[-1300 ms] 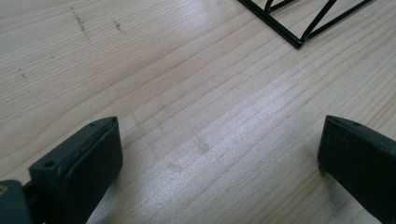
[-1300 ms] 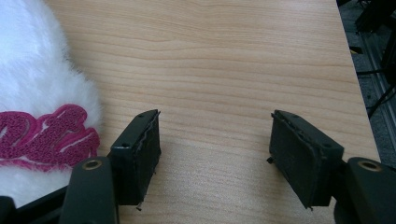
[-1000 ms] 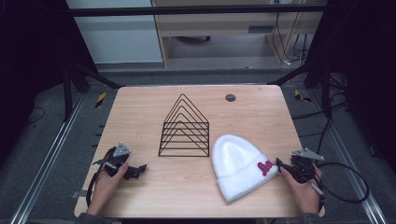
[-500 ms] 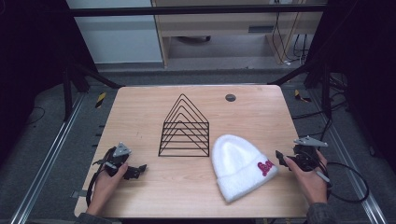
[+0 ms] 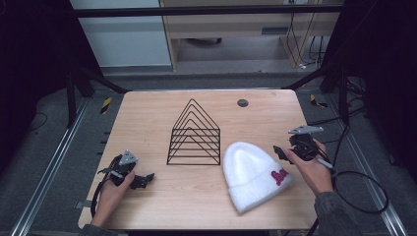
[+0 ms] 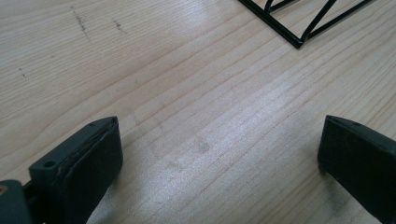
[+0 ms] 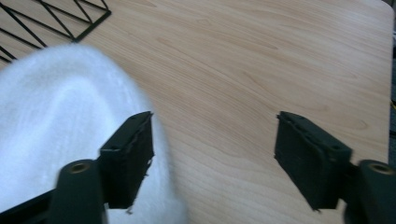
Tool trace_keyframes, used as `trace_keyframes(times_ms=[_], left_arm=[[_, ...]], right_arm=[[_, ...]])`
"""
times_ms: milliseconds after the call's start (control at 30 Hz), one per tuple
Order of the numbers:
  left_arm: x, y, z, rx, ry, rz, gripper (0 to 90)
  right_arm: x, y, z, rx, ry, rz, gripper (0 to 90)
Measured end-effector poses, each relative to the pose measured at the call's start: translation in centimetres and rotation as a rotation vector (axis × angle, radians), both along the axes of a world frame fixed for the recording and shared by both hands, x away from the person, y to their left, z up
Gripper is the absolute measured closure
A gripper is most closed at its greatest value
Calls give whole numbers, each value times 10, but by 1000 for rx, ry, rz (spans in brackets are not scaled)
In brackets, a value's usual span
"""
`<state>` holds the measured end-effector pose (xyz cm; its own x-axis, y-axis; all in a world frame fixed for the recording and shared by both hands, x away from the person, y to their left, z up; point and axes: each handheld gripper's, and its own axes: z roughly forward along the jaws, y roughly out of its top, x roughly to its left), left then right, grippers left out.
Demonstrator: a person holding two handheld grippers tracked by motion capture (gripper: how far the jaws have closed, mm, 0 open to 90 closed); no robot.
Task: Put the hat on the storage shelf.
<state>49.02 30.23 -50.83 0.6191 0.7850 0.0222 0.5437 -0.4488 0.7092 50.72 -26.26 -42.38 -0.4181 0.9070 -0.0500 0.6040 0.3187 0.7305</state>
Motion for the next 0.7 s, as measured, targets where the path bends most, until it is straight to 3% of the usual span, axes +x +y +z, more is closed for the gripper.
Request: trace_keyframes(times_ms=[200,300,533,700], left_arm=[[0,0,0,0,0,0,0],[0,0,0,0,0,0,0],[0,0,0,-1,0,1,0],[0,0,0,1,0,0,0]], right_arm=[[19,22,9,-43,43,60,346],[24,29,10,-50,58,68,353],[40,52,7,-60,79,145,423],[47,67,2,-65,129,169,384]])
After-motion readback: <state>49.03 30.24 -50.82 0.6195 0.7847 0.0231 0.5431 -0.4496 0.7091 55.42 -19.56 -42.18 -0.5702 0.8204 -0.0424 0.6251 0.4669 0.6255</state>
